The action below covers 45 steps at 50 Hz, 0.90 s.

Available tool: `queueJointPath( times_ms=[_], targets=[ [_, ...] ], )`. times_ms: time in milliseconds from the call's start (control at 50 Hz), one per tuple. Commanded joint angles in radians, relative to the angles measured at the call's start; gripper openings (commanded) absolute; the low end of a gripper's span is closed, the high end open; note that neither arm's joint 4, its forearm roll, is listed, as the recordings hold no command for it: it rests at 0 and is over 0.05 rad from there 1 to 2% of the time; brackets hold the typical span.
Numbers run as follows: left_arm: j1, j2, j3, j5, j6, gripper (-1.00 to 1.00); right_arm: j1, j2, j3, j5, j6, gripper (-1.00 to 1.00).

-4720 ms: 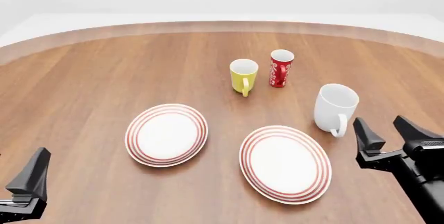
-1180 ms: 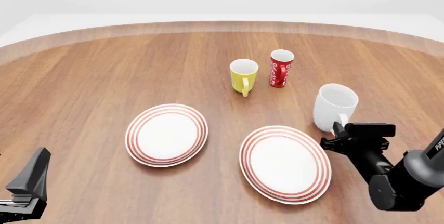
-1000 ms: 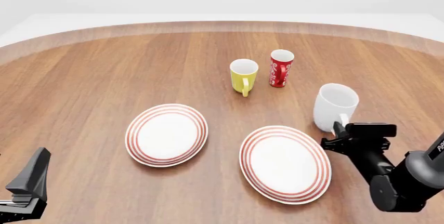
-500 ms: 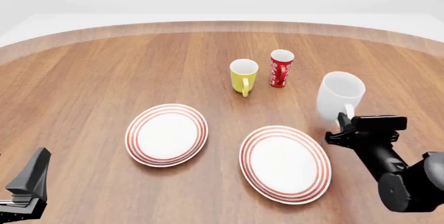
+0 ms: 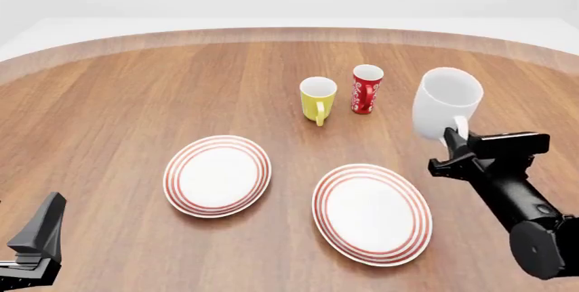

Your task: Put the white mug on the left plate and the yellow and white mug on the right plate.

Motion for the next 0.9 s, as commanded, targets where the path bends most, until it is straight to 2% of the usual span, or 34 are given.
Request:
queueJointPath(
  times_ms=[20,220,580,900],
  targets=[
    [0.000,0.000,0.000,0.000,0.000,1.00,0.036,-0.135,-0.008,0.099,-0.013,-1.00],
    [0.000,0.000,0.000,0.000,0.000,1.00,0.083,-0.192,-0.034,0.166,-0.034,-1.00],
    [0.000,0.000,0.000,0.000,0.000,1.00,0.171,-0.234,-0.087,0.240,-0.038,-1.00],
    [0.000,0.000,0.000,0.000,0.000,1.00,0.287,-0.239,-0.152,0.298,-0.039,-1.00]
  ],
)
